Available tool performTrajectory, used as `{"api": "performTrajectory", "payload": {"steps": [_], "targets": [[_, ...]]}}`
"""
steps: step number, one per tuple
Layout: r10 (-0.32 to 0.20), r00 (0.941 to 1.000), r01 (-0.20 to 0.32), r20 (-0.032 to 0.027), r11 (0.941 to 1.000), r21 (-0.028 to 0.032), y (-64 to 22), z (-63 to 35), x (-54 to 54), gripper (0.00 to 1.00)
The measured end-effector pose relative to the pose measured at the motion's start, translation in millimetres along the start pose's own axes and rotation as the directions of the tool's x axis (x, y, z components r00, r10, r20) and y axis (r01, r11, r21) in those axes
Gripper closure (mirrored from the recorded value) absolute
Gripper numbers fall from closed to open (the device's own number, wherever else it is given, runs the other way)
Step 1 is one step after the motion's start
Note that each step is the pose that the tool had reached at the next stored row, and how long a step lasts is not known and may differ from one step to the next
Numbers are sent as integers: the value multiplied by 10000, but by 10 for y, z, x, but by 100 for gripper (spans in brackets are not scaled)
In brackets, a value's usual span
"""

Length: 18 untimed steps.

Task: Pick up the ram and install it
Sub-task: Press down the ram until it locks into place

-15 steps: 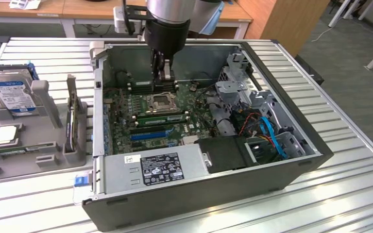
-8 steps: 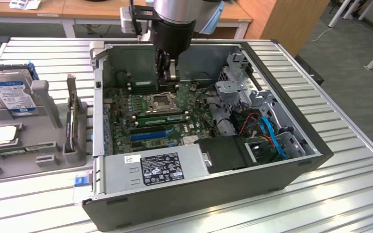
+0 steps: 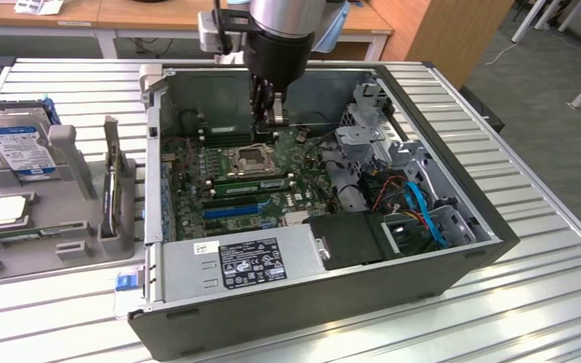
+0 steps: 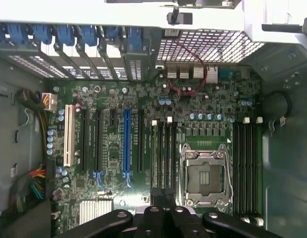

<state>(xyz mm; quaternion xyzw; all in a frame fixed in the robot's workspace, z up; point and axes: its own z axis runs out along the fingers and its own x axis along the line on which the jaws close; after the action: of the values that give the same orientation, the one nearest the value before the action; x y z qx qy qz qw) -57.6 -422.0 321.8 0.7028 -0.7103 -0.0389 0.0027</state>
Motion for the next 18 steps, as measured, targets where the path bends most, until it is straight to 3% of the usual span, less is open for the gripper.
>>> {"api": "performTrajectory", "payload": {"steps": [18], "targets": [[0, 10000, 0, 0, 10000, -14, -151, -11, 14, 90]]}}
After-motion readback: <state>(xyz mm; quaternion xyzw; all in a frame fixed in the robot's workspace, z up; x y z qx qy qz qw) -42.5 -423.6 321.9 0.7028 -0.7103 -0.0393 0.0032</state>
